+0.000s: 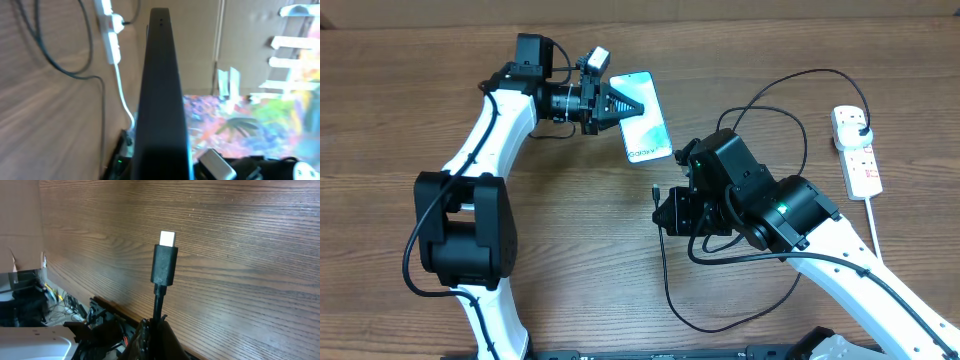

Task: Plug charger to phone and switch on socket

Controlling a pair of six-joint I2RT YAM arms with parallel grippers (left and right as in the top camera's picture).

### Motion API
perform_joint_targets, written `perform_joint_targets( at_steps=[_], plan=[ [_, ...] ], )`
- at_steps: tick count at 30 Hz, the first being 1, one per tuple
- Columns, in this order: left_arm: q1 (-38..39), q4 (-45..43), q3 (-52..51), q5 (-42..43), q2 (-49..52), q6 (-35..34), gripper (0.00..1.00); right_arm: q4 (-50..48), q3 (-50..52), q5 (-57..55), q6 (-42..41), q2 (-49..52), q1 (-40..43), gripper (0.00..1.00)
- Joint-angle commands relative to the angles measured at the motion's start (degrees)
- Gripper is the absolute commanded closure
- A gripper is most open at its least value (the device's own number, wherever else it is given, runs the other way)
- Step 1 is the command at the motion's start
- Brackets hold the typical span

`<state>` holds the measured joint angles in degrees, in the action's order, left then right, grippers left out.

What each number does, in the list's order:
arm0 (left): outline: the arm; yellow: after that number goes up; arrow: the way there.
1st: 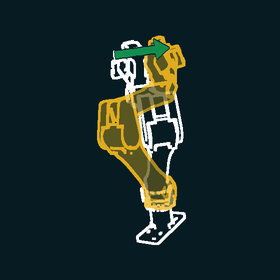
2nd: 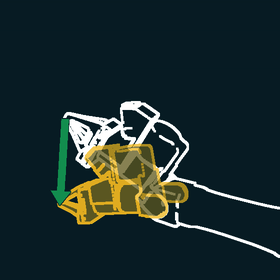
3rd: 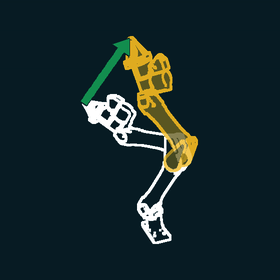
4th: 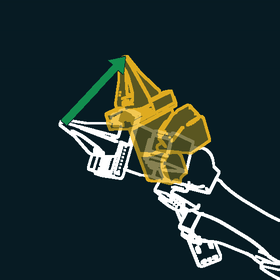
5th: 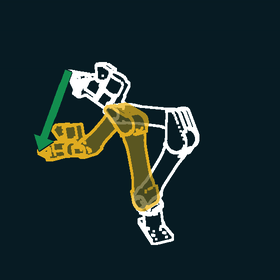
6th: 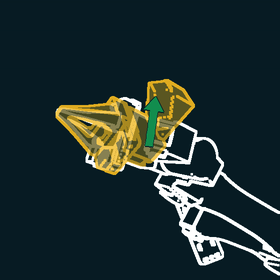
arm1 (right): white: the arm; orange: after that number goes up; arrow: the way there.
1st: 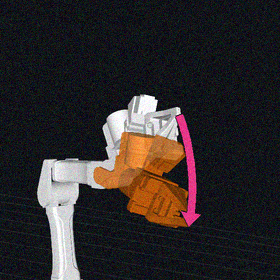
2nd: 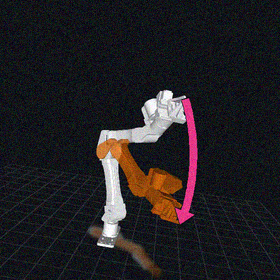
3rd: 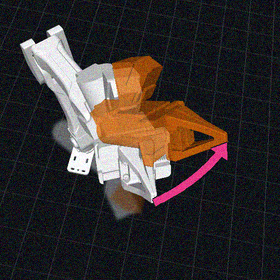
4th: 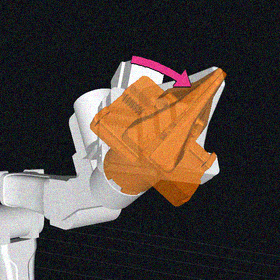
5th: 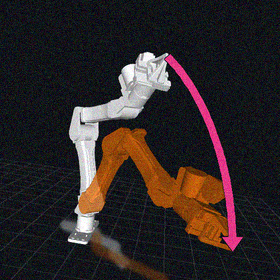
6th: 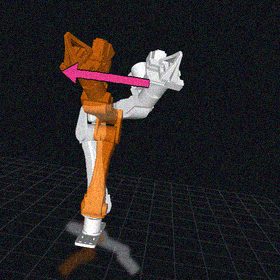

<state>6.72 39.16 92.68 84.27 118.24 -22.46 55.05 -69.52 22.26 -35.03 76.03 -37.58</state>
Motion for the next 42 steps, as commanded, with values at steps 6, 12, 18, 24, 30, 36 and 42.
perform_joint_targets(
  at_steps=[6, 12, 18, 24, 30, 36, 42],
  plan=[
    [3.8, -0.2, 1.2, 6.4, -0.5, -0.8, 0.96, 0.3, 0.1, -1.7, -0.1, -1.2, -0.1, 0.96],
    [2.6, -0.2, 1.2, 6.4, -0.5, 0.2, 0.96, 1.5, 0.1, -2.8, -0.1, -1.2, -0.1, 0.96],
    [2.3, -0.2, 1.2, 6.4, -0.5, 0.7, 0.96, -0.3, 0.1, -2.8, -0.1, -1.2, -0.1, 0.96],
    [2.3, -0.2, 1.2, 6.4, -0.5, 0.6, 0.96, -2.1, 0.1, -2.8, -0.1, -1.2, -0.1, 0.96],
    [2.3, -0.2, 1.2, 6.4, -0.5, 1.1, 0.96, -2.3, 0.1, -3.2, 1.0, -0.5, -0.1, 0.96],
    [2.3, -0.2, 1.2, 6.4, -0.5, 1.5, 0.96, -1.7, 0.1, -5.4, 4.0, -0.3, 0.3, 0.96],
    [2.3, -0.2, 1.2, 6.4, -0.5, 2.4, 0.96, -0.2, 0.1, -6.8, 4.0, -0.3, 1.5, 0.96]
  ],
)
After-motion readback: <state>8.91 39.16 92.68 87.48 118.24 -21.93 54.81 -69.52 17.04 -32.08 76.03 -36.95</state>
